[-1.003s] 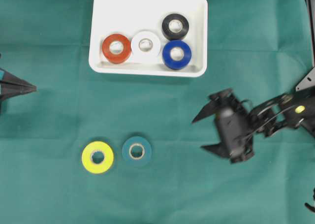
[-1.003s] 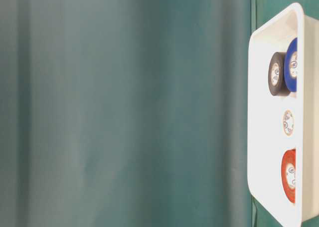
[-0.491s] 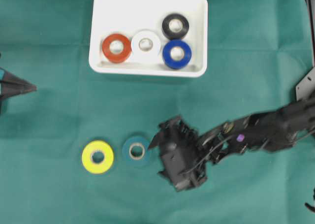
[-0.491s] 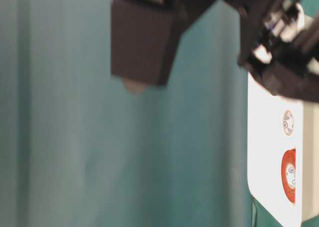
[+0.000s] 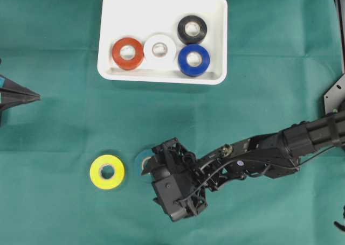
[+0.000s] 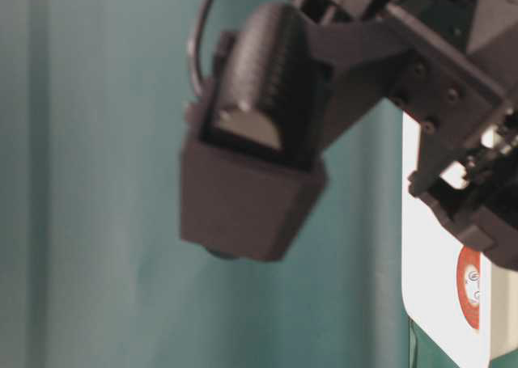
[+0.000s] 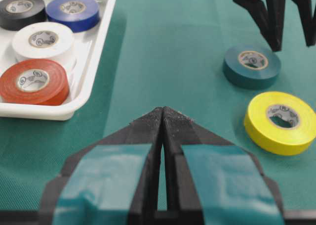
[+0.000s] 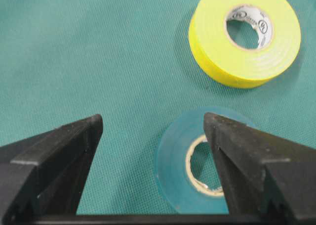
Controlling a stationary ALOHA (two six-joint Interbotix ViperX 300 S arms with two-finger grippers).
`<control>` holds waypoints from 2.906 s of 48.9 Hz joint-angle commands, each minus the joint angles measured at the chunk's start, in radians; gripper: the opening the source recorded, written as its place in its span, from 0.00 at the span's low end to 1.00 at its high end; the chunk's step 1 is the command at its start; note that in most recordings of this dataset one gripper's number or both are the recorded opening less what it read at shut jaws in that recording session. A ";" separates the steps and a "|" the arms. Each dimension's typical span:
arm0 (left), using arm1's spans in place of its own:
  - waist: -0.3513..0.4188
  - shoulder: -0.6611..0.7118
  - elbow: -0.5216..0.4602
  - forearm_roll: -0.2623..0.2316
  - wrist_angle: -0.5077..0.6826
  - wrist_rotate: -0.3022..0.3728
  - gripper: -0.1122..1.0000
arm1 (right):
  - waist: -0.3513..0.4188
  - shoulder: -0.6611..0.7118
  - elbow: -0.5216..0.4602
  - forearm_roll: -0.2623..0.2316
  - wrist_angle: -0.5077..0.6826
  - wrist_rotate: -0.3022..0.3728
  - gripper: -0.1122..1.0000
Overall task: Put the tape into the white case with the right arm.
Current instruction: 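Move the right gripper over the teal tape roll and lower, then close the right gripper on the teal roll's core, then lift the teal roll into the tray's upper left and release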
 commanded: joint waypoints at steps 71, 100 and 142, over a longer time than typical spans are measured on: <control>0.003 0.008 -0.012 -0.002 -0.009 -0.002 0.11 | -0.014 0.012 -0.060 -0.002 0.117 0.009 0.10; 0.003 0.008 -0.012 -0.002 -0.009 -0.002 0.11 | -0.029 -0.123 -0.060 -0.002 0.256 0.008 0.10; 0.003 0.008 -0.012 -0.002 -0.009 -0.002 0.11 | -0.459 -0.156 -0.061 -0.141 0.227 0.002 0.10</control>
